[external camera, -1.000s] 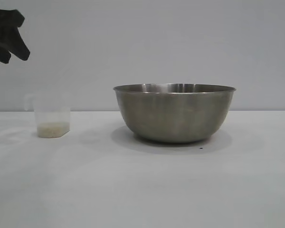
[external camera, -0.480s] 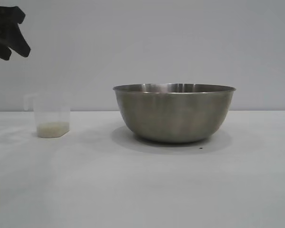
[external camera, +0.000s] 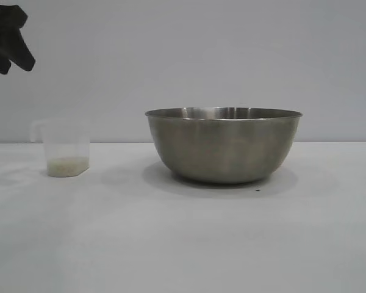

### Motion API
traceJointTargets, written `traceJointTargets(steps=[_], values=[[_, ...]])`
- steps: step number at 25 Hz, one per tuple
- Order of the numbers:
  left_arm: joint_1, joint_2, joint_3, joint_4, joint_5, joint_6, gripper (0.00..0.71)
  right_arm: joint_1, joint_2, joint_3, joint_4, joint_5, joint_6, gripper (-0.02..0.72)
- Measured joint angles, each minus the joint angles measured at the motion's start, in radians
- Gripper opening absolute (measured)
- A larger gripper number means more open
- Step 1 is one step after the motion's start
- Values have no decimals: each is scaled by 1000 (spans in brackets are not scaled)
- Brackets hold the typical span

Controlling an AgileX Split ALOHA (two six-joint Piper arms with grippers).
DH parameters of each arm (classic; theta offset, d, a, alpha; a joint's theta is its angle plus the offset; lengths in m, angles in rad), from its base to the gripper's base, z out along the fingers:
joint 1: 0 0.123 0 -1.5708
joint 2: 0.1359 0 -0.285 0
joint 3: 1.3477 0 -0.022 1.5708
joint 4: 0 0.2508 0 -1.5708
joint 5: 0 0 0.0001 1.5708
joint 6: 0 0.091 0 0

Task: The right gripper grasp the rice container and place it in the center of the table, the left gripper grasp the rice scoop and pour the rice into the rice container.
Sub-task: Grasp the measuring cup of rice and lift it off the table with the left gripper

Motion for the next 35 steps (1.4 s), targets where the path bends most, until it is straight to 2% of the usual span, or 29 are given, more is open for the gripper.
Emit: traceJointTargets(steps=[3, 7, 11, 16, 18, 22, 28, 33, 35], values=[[-2, -4, -39, 429, -66, -473, 354, 0, 0, 0, 0, 0, 0, 526], [-51, -31, -43, 953, -153, -1038, 354, 0, 0, 0, 0, 0, 0, 526], [-95, -41, 6, 1199, -281, -1334, 354, 0, 0, 0, 0, 0, 0, 526], [-102, -41, 212, 1422, -549, -1612, 354, 0, 0, 0, 0, 0, 0, 526], [-102, -41, 277, 1489, -649, -1656, 354, 0, 0, 0, 0, 0, 0, 526], [-102, -41, 369, 1545, -806, -1662, 354, 0, 0, 0, 0, 0, 0, 526], [-102, -37, 483, 1541, -1024, -1596, 354, 0, 0, 0, 0, 0, 0, 526], [-102, 52, 546, 1537, -1207, -1588, 354, 0, 0, 0, 0, 0, 0, 526], [-102, 90, 581, 1537, -1311, -1564, 428, 0, 0, 0, 0, 0, 0, 526]])
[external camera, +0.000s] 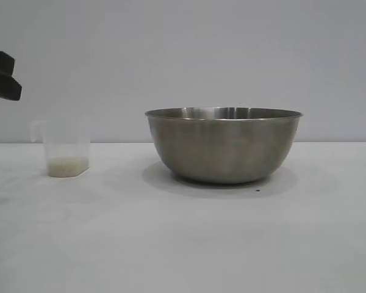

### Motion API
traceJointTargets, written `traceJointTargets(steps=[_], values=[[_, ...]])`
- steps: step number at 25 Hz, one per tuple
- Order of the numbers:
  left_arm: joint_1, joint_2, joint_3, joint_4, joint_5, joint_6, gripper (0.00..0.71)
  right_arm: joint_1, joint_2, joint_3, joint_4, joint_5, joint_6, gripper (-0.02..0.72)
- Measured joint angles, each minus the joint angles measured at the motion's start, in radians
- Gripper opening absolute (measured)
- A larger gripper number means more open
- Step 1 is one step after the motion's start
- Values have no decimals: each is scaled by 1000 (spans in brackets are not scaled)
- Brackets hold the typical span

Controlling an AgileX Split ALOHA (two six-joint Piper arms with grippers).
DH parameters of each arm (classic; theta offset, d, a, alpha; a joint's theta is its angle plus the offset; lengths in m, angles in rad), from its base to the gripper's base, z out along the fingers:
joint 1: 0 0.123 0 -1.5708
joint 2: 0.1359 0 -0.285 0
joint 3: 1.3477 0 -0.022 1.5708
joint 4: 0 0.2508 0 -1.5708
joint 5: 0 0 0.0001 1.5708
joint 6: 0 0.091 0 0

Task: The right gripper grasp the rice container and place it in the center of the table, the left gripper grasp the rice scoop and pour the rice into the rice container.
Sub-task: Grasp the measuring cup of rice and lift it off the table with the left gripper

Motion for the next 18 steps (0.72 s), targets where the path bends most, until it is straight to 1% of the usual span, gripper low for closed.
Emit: traceJointTargets(steps=[1, 4, 5, 6, 7, 13, 18], values=[[0, 23, 12, -2, -55, 13, 460, 0, 0, 0, 0, 0, 0, 526], [0, 90, 48, -40, -121, 22, 461, 0, 0, 0, 0, 0, 0, 526], [0, 111, 60, -57, -121, 22, 461, 0, 0, 0, 0, 0, 0, 526], [0, 126, 69, -72, -123, 23, 502, 0, 0, 0, 0, 0, 0, 526], [0, 141, 73, -88, -123, 23, 487, 0, 0, 0, 0, 0, 0, 526], [0, 187, 75, -114, -127, 24, 487, 0, 0, 0, 0, 0, 0, 526], [0, 218, 26, -116, -129, 25, 487, 0, 0, 0, 0, 0, 0, 526]])
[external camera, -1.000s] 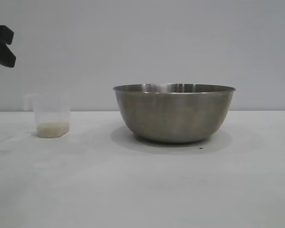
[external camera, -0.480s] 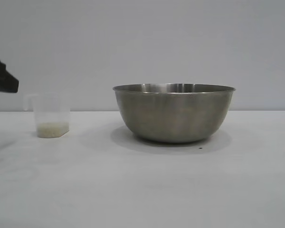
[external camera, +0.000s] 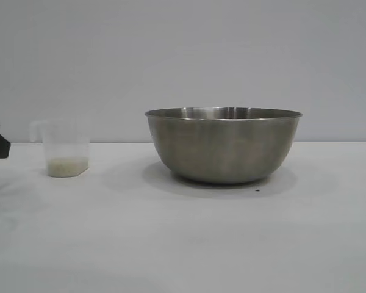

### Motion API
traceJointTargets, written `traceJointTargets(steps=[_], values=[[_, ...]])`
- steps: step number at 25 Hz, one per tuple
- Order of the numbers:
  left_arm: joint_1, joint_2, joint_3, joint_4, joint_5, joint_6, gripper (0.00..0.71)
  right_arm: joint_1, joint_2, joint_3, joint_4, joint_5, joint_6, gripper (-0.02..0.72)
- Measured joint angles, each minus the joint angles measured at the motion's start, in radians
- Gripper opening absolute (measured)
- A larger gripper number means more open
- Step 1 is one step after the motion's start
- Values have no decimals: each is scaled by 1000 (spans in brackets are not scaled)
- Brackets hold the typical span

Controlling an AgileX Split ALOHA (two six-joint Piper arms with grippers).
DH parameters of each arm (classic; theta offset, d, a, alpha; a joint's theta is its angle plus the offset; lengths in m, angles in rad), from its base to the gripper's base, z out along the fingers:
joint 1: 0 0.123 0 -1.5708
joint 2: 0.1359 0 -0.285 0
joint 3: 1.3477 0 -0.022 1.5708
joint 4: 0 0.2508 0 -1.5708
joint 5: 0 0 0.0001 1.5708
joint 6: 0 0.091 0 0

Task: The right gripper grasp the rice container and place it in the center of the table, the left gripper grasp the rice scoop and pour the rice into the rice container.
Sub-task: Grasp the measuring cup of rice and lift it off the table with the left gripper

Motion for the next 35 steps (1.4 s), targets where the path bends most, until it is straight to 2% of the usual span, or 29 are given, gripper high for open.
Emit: traceJointTargets(steps=[14, 33, 35], values=[[0, 105, -147, 73, 0, 69, 487, 0, 0, 0, 0, 0, 0, 526], [0, 196, -306, 73, 0, 127, 487, 0, 0, 0, 0, 0, 0, 526], [0, 206, -327, 71, 0, 127, 425, 0, 0, 0, 0, 0, 0, 526]])
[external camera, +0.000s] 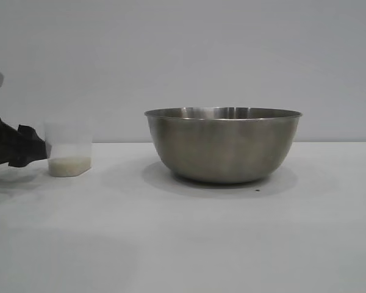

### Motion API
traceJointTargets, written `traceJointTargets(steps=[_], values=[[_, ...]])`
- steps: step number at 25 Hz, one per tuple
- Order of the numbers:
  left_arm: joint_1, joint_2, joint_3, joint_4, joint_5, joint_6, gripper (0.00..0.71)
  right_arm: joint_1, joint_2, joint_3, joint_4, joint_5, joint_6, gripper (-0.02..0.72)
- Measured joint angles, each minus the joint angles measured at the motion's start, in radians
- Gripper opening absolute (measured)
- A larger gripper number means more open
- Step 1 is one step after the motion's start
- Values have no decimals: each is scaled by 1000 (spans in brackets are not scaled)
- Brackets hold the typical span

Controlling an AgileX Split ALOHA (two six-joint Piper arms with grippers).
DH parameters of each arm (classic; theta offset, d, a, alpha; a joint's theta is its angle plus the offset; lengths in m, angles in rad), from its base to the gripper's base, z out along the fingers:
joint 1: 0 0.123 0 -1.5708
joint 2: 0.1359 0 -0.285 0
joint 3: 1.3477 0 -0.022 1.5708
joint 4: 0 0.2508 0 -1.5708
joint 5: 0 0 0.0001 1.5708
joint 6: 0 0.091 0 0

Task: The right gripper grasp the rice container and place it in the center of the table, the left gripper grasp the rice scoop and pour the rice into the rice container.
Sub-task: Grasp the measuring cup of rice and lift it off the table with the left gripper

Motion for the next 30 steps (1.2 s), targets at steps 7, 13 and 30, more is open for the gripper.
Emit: traceJointTargets(steps=[7, 13, 30], values=[[0, 39, -69, 59, 0, 0, 428, 0, 0, 0, 0, 0, 0, 526], [0, 39, -88, 95, 0, 2, 319, 0, 0, 0, 0, 0, 0, 526], [0, -38, -131, 230, 6, 2, 0, 0, 0, 0, 0, 0, 0, 526]])
